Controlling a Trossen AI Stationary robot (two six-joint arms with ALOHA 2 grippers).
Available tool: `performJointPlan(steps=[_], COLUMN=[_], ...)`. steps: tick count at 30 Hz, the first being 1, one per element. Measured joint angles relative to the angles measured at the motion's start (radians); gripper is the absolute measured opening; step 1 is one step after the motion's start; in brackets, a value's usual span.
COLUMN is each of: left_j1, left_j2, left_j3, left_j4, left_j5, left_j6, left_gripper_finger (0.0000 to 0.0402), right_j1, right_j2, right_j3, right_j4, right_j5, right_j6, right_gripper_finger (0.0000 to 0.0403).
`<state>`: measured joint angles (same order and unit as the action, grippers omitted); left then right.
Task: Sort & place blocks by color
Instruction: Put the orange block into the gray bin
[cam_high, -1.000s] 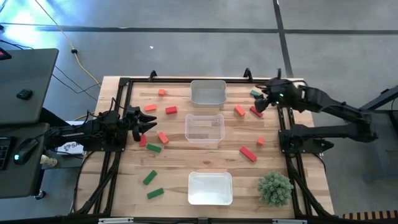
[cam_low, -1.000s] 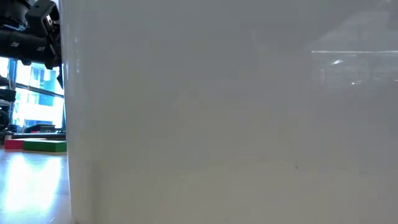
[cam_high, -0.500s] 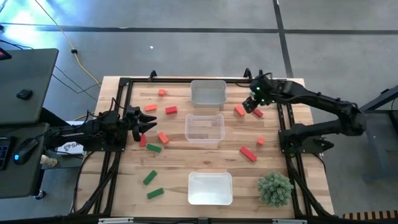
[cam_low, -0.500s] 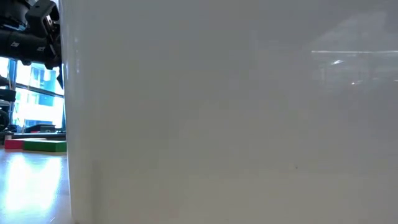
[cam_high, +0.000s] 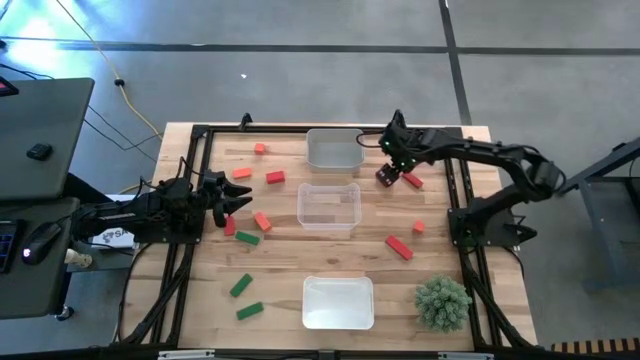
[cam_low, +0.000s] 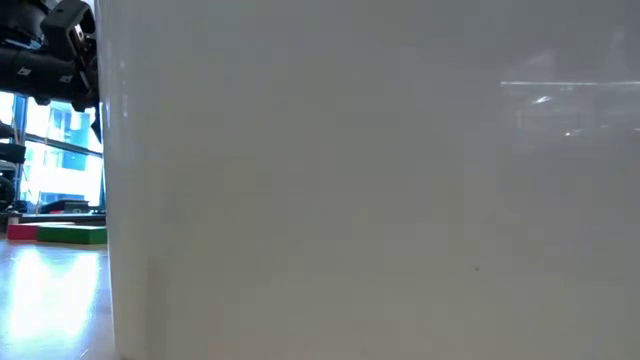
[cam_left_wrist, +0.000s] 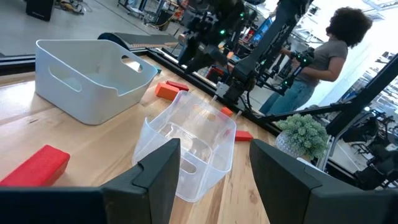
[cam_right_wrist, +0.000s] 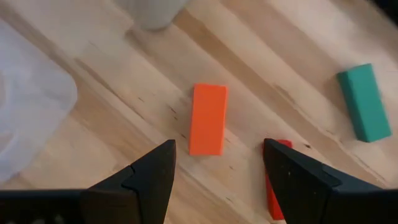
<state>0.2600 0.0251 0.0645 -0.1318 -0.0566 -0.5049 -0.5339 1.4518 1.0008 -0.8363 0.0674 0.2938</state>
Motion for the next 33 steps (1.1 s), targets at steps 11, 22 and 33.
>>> performJointPlan(steps=[11,22,33], left_j1=[0.000,0.000,0.000], left_j2=[0.000,0.000,0.000], left_j3=[0.000,0.000,0.000], left_j4=[0.000,0.000,0.000], left_j5=[0.000,0.000,0.000], left_j6=[0.001,0.002,0.002], left_gripper_finger=[0.0184,0.0184,0.0184], right_j1=[-0.016,-0.016,-0.016], right_j2=[0.110,0.193,0.264], right_j3=[0.000,0.000,0.000], right_j4=[0.055,0.095,0.109], right_j5=[-0.028,-0.031,-0.014], right_j6=[-0.052,-0.086,-0.087], right_gripper_finger=[0.0232,0.0232,0.0232])
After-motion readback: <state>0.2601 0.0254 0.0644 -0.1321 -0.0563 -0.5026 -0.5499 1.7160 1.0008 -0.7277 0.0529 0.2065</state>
